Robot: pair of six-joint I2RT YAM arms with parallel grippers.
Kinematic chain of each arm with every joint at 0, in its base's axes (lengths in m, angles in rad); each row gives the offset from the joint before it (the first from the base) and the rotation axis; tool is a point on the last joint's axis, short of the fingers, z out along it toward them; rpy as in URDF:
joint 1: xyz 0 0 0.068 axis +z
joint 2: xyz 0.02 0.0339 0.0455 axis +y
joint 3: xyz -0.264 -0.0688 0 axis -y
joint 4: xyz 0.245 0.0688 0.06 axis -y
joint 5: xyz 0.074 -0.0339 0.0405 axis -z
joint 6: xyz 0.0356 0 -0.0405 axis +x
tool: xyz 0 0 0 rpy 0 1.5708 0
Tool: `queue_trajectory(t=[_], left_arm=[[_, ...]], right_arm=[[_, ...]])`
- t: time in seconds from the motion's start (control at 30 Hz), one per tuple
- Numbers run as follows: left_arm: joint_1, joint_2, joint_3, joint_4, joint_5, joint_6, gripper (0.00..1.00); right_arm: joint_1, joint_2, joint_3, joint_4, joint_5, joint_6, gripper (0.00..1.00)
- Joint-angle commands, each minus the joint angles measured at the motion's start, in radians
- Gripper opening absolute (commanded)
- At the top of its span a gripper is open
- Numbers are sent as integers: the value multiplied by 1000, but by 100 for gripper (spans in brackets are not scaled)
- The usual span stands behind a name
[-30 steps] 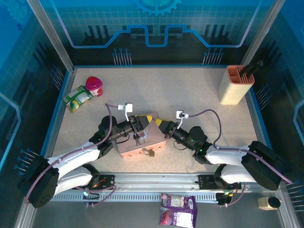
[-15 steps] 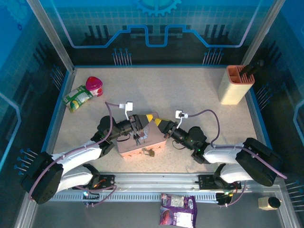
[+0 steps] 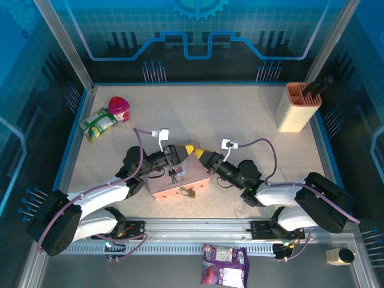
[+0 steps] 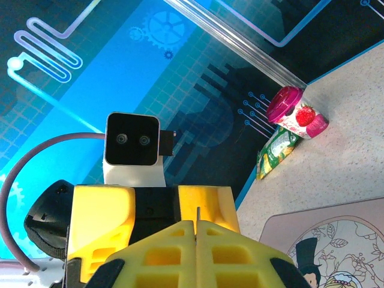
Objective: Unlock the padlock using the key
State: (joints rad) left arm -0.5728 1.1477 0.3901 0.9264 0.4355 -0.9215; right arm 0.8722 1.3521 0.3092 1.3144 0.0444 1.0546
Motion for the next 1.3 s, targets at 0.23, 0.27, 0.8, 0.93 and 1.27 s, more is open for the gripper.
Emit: queue_trajectory(t=[0.23, 0.27, 0.8, 0.93, 1.27], left_arm=[[3, -2, -3, 57, 25, -6, 23], [3, -2, -2, 59, 24, -7, 21], [2, -28, -28, 61, -67, 13, 0], [1, -11, -8, 70, -36, 13, 0], [-24, 38, 27, 114, 29, 7, 0]], right_arm=[[14, 40, 27, 88, 11, 22, 0], [14, 38, 25, 88, 10, 24, 0], [7, -78, 15, -85, 50, 6, 27], [-6, -115, 24, -151, 29, -5, 41], [-23, -63, 55, -112, -56, 27, 45]])
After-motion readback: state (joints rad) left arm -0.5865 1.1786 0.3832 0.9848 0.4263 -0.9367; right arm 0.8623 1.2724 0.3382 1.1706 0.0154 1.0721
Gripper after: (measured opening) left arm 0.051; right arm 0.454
